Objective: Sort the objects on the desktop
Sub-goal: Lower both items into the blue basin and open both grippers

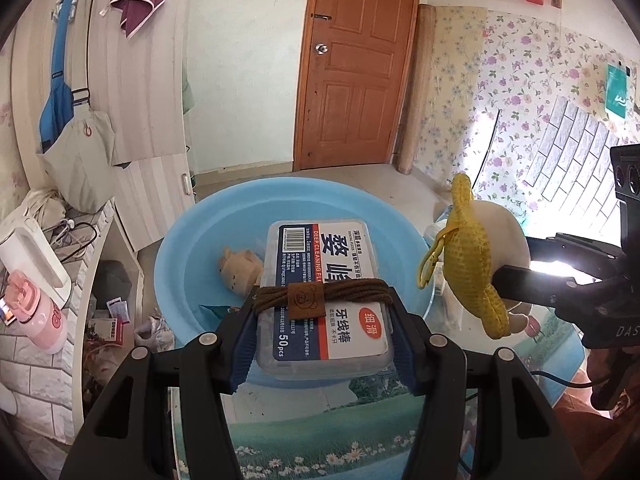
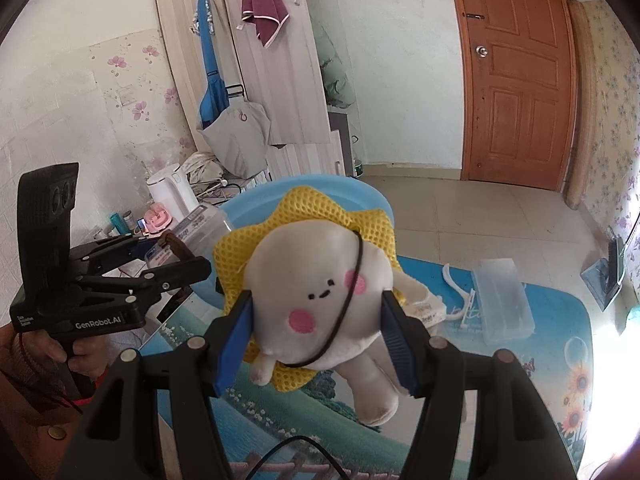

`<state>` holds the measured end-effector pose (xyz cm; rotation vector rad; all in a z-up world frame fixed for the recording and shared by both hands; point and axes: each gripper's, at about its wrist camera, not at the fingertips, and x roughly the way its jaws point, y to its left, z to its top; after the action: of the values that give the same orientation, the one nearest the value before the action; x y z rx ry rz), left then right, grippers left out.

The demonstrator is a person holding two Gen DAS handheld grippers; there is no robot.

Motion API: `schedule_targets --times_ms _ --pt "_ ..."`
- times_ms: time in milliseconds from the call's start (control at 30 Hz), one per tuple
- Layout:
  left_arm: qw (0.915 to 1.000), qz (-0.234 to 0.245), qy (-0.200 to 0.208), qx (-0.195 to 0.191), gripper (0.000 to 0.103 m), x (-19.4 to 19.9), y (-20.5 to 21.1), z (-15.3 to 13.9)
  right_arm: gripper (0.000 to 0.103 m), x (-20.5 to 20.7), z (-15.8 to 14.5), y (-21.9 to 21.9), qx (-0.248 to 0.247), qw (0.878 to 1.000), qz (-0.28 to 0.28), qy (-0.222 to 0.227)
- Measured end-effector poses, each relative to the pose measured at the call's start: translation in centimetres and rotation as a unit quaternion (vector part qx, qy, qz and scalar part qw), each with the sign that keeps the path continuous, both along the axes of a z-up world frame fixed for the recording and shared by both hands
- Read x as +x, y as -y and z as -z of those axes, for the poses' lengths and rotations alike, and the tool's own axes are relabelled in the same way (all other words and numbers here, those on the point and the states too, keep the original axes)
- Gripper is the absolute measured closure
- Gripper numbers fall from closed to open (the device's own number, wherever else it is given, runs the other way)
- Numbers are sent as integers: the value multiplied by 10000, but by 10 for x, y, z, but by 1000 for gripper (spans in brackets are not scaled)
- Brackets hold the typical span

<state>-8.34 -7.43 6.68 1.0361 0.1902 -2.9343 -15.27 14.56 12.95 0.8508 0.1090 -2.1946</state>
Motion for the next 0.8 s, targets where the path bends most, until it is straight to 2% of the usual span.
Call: schedule_targets --times_ms 400,600,700,800 --pt "9992 -238 304 53 45 -28 27 22 42 -33 2 49 -3 9993 -366 -109" --pt "9985 -295 416 188 44 -27 33 29 36 -44 7 68 32 9992 -380 -72" --pt "9986 -316 363 201 37 -23 33 27 35 -44 8 74 127 9991 -394 -86" --pt "9989 -292 305 179 34 -21 31 24 35 -42 8 76 196 9989 -404 -119"
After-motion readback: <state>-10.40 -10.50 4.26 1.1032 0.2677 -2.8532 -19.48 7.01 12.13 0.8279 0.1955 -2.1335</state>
